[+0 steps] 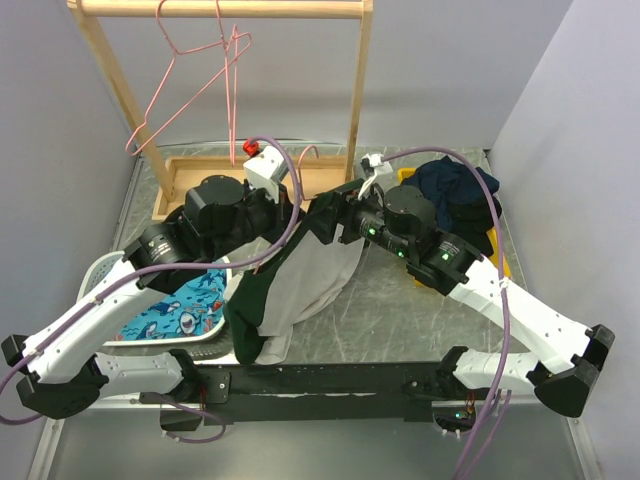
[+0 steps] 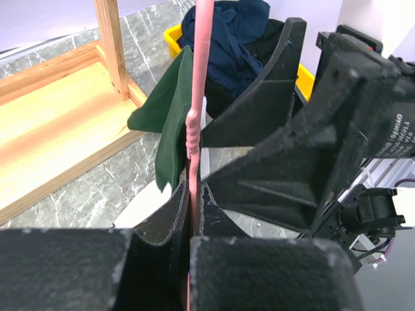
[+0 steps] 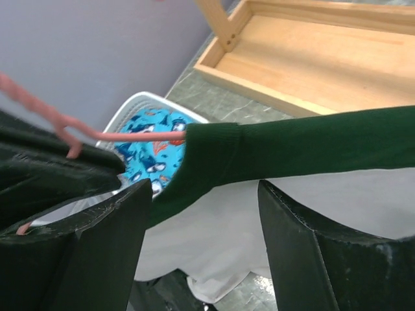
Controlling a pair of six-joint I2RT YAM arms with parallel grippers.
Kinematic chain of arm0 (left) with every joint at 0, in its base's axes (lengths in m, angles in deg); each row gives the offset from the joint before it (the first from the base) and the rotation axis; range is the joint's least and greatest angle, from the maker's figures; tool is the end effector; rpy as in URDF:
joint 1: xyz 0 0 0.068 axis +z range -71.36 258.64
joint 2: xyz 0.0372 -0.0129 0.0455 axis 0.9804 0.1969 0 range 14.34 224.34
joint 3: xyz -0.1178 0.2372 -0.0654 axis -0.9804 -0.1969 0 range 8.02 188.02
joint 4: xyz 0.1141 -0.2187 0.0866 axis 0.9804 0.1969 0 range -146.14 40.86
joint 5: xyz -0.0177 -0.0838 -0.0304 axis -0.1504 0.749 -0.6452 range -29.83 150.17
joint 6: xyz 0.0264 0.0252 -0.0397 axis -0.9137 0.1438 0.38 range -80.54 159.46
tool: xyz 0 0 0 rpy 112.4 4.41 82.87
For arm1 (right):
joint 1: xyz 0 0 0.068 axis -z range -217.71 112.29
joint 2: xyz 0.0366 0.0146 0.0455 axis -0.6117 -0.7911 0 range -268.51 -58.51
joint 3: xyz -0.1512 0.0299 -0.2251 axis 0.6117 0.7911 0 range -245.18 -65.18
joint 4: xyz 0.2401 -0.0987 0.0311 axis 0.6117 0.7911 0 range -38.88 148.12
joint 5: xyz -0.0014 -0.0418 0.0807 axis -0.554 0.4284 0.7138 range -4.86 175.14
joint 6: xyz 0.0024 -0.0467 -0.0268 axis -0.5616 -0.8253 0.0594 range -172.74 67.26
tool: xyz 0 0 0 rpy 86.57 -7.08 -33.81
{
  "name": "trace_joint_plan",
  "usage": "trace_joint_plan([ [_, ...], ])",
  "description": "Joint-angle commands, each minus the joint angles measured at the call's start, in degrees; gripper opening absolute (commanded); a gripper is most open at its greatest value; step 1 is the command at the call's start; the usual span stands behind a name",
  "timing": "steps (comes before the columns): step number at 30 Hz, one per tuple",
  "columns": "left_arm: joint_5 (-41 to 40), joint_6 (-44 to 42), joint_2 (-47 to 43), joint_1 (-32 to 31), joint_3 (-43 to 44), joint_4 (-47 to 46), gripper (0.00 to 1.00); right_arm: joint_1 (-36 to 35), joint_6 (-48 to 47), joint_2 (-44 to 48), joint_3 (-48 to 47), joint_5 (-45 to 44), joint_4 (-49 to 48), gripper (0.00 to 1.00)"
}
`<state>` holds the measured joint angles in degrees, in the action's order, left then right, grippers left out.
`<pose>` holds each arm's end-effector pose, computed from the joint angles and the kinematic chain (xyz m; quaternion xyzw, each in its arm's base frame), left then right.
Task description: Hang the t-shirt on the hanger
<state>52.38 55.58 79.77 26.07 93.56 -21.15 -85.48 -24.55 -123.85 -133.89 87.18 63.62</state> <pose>0.1407 -0.1759 0.4661 0.2080 0.7642 -0.2986 0.5326 0.1733 0.1927 0.4103 -0.1408 0.7480 0.4098 0.5028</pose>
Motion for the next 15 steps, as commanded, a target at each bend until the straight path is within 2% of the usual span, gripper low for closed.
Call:
trace_joint_plan([
  [1,0.8,-0.9,-0.5,-0.1,4.3,-2.6,0.01,-0.3,0.7,-0.4,-4.4,-6.5,0.2,0.74],
  [4,0.6,-0.8,-0.4,-0.1,4.8,-2.4,0.01,-0.3,1.3,-1.3,-5.8,-9.3,1.0,0.72],
  [6,0.3,-0.8,-0.4,-0.1,4.9,-2.4,0.01,-0.2,1.6,-1.4,-6.6,-11.6,2.1,0.59],
  [7,0.3,-0.8,-0.4,-0.1,5.1,-2.5,0.01,-0.2,1.5,-1.5,-6.9,-12.3,2.6,0.43],
  [9,0.0,-1.1,-0.4,-0.1,5.4,-2.6,0.01,-0.3,0.9,-1.2,-7.9,-13.9,4.4,0.27],
  [10,-0.1,-1.3,-0.3,-0.1,5.7,-2.5,0.01,-0.3,0.6,-0.9,-8.2,-15.0,4.7,0.13],
  [12,-0.6,-1.5,0.0,-0.1,6.5,-2.0,0.01,-0.2,-0.4,0.0,-9.3,-16.1,6.2,0.02],
  [15,-1.0,-2.1,1.1,-0.1,7.3,-1.6,0.01,0.0,-2.3,0.8,-12.9,-19.4,9.6,0.0],
])
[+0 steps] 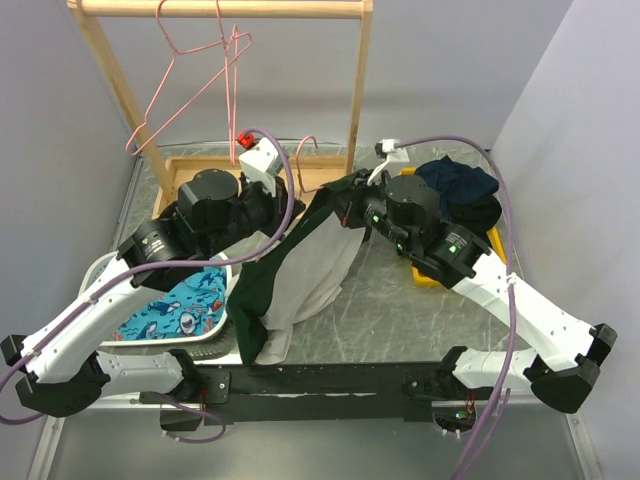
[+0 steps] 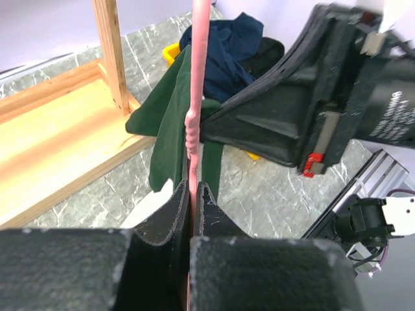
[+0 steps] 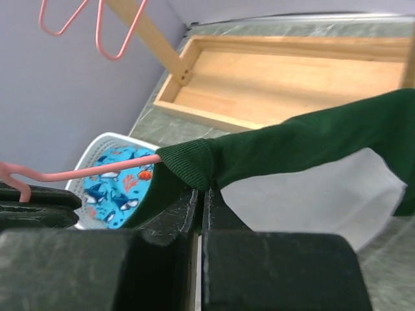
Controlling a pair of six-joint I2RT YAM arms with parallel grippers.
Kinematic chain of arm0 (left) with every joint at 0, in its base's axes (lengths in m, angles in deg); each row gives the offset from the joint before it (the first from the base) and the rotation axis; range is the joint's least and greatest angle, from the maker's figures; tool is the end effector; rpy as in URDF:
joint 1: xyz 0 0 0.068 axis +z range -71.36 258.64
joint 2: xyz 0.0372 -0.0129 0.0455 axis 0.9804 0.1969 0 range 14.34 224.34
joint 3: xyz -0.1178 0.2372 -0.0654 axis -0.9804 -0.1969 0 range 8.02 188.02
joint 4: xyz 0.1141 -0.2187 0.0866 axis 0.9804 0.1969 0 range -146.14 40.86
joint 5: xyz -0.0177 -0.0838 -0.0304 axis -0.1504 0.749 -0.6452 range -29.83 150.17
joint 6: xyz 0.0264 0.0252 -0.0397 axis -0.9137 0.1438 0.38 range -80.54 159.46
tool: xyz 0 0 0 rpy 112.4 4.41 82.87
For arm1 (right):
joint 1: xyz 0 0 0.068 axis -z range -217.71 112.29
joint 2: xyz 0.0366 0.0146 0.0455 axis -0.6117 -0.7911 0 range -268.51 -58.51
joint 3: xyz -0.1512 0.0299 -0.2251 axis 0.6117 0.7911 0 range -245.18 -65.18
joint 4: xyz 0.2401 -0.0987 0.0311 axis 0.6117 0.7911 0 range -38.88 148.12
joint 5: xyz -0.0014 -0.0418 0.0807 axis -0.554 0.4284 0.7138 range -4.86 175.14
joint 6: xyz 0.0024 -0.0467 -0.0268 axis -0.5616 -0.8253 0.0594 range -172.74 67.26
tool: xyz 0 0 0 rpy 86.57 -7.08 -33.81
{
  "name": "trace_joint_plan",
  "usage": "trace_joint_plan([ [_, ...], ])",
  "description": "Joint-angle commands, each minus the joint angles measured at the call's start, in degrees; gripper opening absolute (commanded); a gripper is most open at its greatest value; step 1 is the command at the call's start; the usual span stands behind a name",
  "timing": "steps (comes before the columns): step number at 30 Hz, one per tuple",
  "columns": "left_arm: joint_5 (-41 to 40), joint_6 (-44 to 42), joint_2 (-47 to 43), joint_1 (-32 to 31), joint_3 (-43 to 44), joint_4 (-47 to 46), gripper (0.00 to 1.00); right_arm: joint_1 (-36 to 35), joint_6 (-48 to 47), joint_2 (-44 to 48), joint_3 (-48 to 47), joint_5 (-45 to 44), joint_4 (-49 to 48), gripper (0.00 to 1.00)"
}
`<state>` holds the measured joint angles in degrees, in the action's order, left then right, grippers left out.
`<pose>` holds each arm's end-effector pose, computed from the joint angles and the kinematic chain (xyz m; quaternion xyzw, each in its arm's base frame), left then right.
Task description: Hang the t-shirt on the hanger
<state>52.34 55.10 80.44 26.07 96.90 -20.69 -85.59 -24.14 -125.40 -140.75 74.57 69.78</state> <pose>0.1389 -0.1735 0.4810 0.2063 0.7524 -0.3053 0.5460 0.1772 0.1861 0.4337 -0.0693 0.7618 0.3409 0.5465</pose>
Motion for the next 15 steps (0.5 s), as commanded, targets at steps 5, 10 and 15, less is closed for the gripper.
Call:
trace_joint_plan([
  [5,-0.4,-1.4,0.9,-0.1,5.2,-1.8,0.01,4.9,-6.2,0.0,-16.3,-6.7,10.6,0.0],
  [10,-0.7,-1.4,1.8,-0.2,11.9,-0.3,0.01,11.0,-7.8,-2.3,-24.3,-2.7,14.1,0.0],
  [15,0.1,-1.9,4.5,-0.2,22.5,2.6,0.01,16.4,-8.8,-8.2,-37.3,1.0,19.8,0.0],
])
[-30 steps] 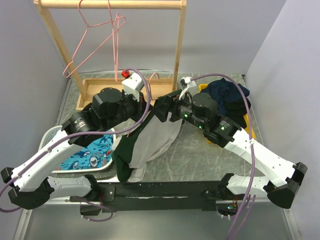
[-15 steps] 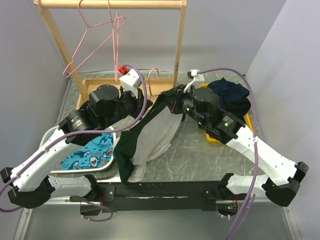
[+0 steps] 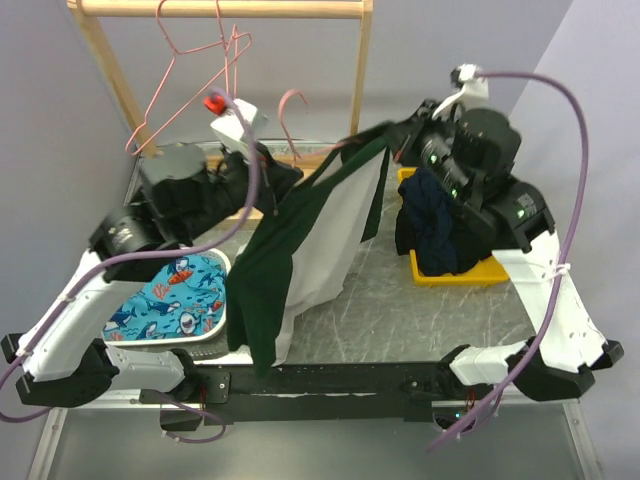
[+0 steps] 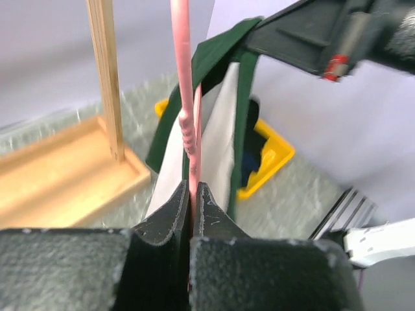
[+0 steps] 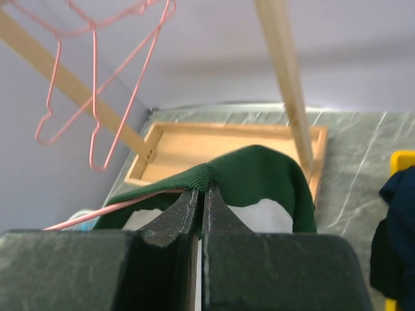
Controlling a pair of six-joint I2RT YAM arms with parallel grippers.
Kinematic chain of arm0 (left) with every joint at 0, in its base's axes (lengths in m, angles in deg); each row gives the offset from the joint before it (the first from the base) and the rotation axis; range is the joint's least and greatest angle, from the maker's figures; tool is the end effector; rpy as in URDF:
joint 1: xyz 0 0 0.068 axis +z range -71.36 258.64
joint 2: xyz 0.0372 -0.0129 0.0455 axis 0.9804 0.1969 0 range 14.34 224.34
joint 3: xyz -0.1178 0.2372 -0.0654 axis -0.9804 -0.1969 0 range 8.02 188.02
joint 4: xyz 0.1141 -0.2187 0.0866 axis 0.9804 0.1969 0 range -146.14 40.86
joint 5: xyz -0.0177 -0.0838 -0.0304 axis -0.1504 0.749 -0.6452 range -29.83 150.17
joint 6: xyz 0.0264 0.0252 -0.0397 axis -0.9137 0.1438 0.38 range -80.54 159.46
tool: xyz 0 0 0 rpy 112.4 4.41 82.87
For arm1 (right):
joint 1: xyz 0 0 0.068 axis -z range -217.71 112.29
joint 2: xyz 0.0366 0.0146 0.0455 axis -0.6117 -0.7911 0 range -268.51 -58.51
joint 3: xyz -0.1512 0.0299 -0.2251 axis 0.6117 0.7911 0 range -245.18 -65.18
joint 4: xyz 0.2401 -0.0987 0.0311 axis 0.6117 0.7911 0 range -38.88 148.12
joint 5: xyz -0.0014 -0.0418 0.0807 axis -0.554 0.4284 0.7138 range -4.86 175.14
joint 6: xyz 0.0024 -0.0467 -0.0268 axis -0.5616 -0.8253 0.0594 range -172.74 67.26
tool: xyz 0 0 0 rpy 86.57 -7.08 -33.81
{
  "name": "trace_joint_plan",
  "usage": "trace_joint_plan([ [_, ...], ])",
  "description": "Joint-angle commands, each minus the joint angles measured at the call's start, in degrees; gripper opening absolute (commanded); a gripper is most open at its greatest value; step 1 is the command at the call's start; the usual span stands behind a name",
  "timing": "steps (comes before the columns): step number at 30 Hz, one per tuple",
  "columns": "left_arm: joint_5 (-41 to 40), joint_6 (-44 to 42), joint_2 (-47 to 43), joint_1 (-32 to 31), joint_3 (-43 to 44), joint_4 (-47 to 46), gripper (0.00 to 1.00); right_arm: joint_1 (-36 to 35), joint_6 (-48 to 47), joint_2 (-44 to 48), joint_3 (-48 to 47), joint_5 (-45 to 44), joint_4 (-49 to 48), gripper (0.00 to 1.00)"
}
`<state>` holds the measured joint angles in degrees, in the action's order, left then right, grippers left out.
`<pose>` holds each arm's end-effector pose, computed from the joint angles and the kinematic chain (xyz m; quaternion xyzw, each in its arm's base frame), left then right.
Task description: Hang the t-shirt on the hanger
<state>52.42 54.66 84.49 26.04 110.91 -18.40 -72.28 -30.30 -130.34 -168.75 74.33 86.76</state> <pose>0.1331 -0.1661 0.5352 0.1926 0.7114 -0.3346 0.5873 0.1876 0.1211 0.5368 -0.0129 0.7302 0.2639 0.6301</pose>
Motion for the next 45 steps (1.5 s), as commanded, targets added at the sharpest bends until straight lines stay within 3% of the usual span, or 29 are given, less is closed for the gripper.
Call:
trace_joint_plan([
  [1,-0.2,-1.7,0.7,-0.1,9.6,0.7,0.01,3.3,-2.9,-4.0,-13.4,1.6,4.2,0.0],
  [7,-0.5,-2.6,3.2,-0.1,17.2,2.1,0.01,3.6,-3.1,-13.8,-36.4,5.9,12.6,0.0],
  [9,-0.9,-2.7,4.4,-0.1,18.5,2.1,0.01,1.4,-2.7,-15.0,-39.2,8.3,12.8,0.0],
  [13,-3.4,-2.6,6.0,-0.1,18.7,2.0,0.01,-11.0,-4.0,-11.1,-28.1,1.5,7.6,0.0],
  [16,-5.1,-2.5,6.3,-0.1,17.7,0.5,0.01,-14.9,-1.4,-7.3,-19.0,2.3,3.9,0.0],
  [19,-5.1,-2.5,7.4,-0.1,18.6,0.3,0.01,-20.0,-1.5,-4.7,-15.5,0.1,2.5,0.0],
  [23,-3.3,-2.2,8.2,-0.1,19.0,1.2,0.01,-17.0,-2.7,-5.3,-16.5,-4.1,4.7,0.0],
  [27,-2.9,-1.9,7.5,-0.1,17.3,2.1,0.01,-6.8,-0.7,-4.6,-13.8,7.0,3.3,0.0],
  [36,-0.8,-0.7,4.1,-0.1,7.1,-0.9,0.01,-1.6,-1.2,-5.2,-6.0,10.6,0.9,0.0],
  [37,-1.1,-0.5,3.9,-0.1,5.5,-1.3,0.01,-1.8,-1.2,-4.3,-5.3,15.2,0.2,0.03],
  [38,-1.4,-0.3,3.7,-0.1,4.9,-1.4,0.01,-2.0,-1.0,-3.8,-4.5,16.8,-0.5,0.12],
  [40,-3.0,0.3,3.8,-0.1,3.6,-1.4,0.01,-3.4,-0.9,-1.1,-0.6,17.0,-2.8,0.23],
  [41,-4.0,0.5,3.6,-0.1,2.9,-1.4,0.01,-3.5,-1.1,0.1,1.3,17.0,-3.9,0.37],
  [44,-7.0,2.0,2.1,0.1,-0.8,-2.4,0.01,-3.3,-0.9,5.3,11.0,16.3,-9.3,0.6],
  [45,-7.4,2.5,1.9,0.5,-1.3,-2.6,0.01,-3.3,-0.7,6.1,13.9,15.6,-10.1,0.62],
])
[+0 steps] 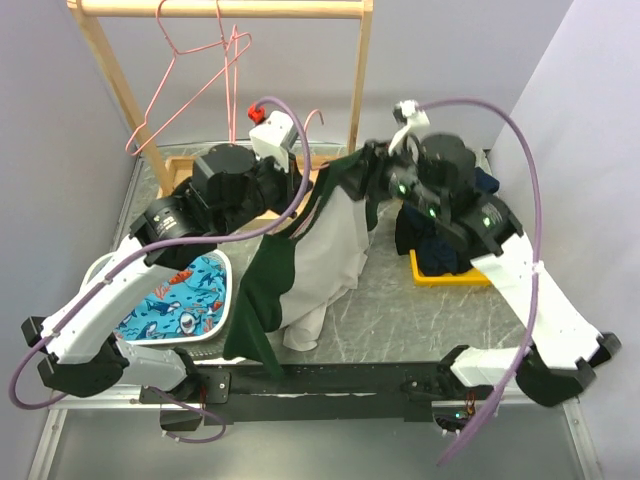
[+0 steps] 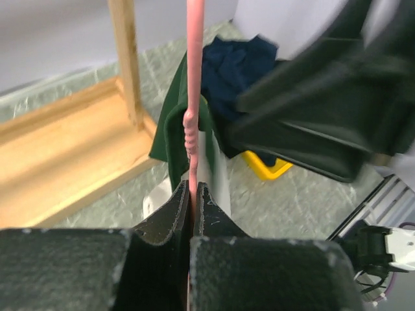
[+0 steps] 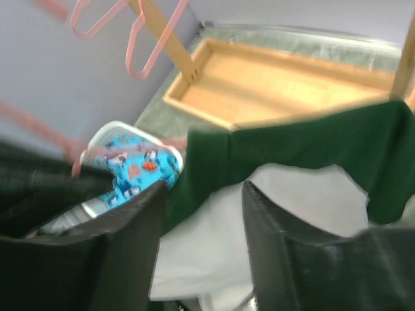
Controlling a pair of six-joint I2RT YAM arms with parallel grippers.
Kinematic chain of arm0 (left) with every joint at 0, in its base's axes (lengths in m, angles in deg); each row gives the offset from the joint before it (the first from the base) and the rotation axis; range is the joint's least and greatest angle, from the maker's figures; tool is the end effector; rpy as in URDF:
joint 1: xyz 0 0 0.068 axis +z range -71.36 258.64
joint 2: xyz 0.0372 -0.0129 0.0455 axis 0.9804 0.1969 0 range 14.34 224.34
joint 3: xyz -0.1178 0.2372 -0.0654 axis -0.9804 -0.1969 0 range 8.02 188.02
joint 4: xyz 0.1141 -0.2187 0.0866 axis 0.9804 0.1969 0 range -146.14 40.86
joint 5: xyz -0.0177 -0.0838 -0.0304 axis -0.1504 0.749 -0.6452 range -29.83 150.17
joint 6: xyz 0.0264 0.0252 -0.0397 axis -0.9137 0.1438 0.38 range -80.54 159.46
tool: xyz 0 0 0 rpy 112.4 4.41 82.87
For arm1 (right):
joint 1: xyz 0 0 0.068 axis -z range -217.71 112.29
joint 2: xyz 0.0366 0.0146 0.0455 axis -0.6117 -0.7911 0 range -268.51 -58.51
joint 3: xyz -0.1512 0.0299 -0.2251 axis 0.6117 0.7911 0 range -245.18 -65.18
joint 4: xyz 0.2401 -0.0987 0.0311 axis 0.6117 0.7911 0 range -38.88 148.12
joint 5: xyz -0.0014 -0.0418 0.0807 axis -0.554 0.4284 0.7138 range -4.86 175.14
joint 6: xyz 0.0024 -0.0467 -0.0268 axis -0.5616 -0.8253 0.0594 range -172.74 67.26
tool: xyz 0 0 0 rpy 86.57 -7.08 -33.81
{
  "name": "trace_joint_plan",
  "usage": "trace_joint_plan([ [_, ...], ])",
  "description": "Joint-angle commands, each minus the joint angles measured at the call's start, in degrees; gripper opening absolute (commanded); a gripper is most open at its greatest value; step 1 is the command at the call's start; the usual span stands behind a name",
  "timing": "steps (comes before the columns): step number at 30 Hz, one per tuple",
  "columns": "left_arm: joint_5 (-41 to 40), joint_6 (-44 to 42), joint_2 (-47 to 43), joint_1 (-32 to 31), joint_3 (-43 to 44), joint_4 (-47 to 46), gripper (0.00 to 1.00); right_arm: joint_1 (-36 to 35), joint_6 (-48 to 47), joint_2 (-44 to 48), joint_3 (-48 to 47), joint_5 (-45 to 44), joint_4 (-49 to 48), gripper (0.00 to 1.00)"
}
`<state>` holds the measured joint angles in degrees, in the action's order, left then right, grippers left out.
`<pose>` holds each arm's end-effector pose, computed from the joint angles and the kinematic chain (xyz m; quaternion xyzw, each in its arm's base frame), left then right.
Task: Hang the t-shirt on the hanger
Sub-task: Place the T-shirt on the hanger, then place the hanger at the clothesline.
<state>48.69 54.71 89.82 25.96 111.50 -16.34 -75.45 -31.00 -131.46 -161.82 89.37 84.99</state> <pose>0.1563 -0.1933 0.5147 0.1880 0.7516 -0.2862 0.5638 0.1967 0.1554 0.4999 -0.1301 0.7558 0.3427 0.5426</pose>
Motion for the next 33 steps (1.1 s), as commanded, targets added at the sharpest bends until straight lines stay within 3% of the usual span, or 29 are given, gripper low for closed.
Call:
trace_joint_plan([
  [1,-4.1,3.0,-3.5,0.8,-2.1,-4.6,0.01,0.1,0.1,8.2,8.0,0.1,-8.6,0.65],
  [6,-7.4,2.9,-0.8,3.9,2.3,-2.4,0.01,2.4,2.9,9.5,13.8,-2.7,-10.0,0.71],
  [18,-10.7,-2.2,13.1,8.8,31.8,7.0,0.01,10.1,8.1,8.1,26.3,4.1,-18.1,0.75],
  [25,-5.9,-4.1,19.1,13.0,35.5,0.5,0.01,10.2,9.8,6.9,29.0,8.9,-22.4,0.75],
  [30,-2.4,-7.8,19.6,15.2,32.7,-10.8,0.01,10.1,10.3,7.4,31.6,10.2,-26.1,0.75],
  [33,-1.0,-8.6,22.8,16.6,37.0,-12.8,0.01,9.8,11.0,7.2,34.6,12.5,-30.3,0.75],
])
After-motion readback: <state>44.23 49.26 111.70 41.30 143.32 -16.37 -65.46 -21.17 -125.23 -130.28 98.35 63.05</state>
